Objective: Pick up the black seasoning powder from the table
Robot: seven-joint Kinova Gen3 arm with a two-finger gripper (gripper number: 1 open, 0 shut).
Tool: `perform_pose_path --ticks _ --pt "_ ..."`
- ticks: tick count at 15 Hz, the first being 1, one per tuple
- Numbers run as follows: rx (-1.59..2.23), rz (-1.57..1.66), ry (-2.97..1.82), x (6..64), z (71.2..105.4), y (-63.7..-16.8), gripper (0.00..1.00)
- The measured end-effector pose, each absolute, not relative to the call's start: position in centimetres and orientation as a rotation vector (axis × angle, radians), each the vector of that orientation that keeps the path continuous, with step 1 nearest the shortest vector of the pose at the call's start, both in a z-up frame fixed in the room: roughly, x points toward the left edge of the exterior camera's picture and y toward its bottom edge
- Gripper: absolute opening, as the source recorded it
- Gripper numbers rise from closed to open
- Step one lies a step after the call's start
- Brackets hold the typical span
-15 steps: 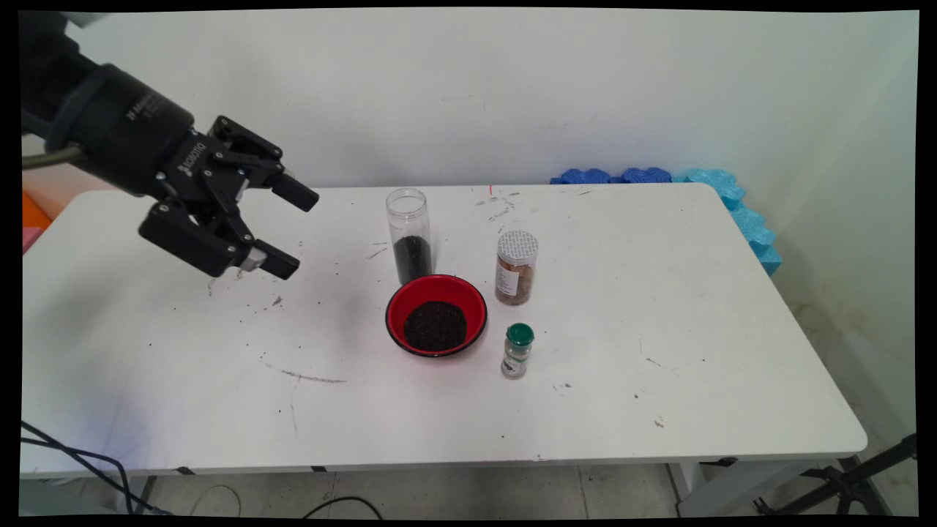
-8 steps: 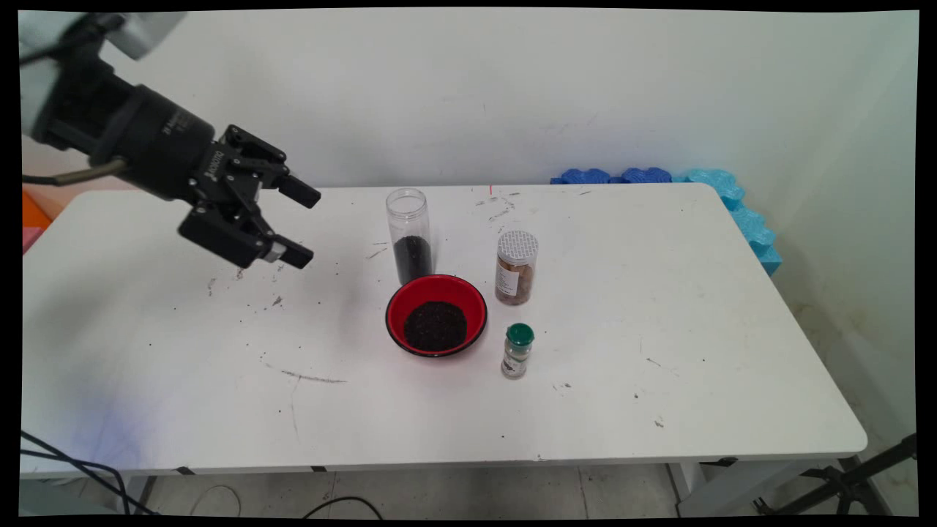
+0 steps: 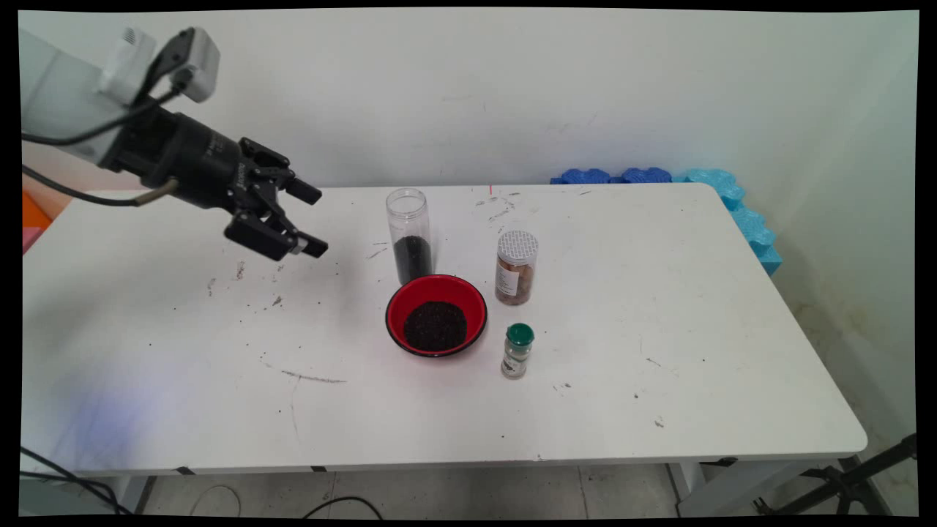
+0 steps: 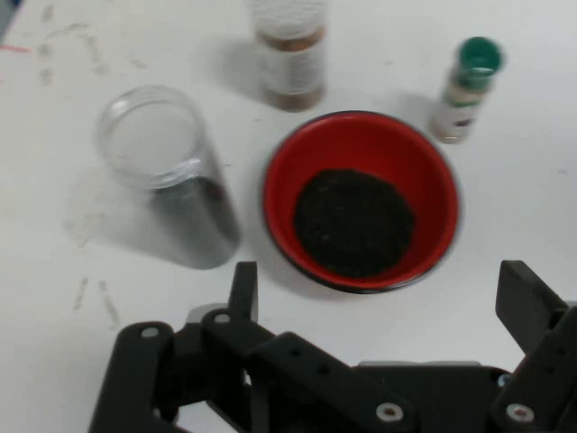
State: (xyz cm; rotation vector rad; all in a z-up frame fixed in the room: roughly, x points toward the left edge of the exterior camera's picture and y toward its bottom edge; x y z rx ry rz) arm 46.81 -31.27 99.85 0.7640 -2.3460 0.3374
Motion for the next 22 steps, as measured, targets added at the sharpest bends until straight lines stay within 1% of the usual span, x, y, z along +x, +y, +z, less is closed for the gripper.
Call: perform_pose_path --ticks 11,18,22 --pt "0.941 0.527 -2.208 47.8 92.1 -34.0 1.00" --pt "0.973 0.552 -2.128 46.5 87.6 -36.5 1.00" --pt "0.990 0.542 -2.094 45.5 85.6 -37.9 1.00"
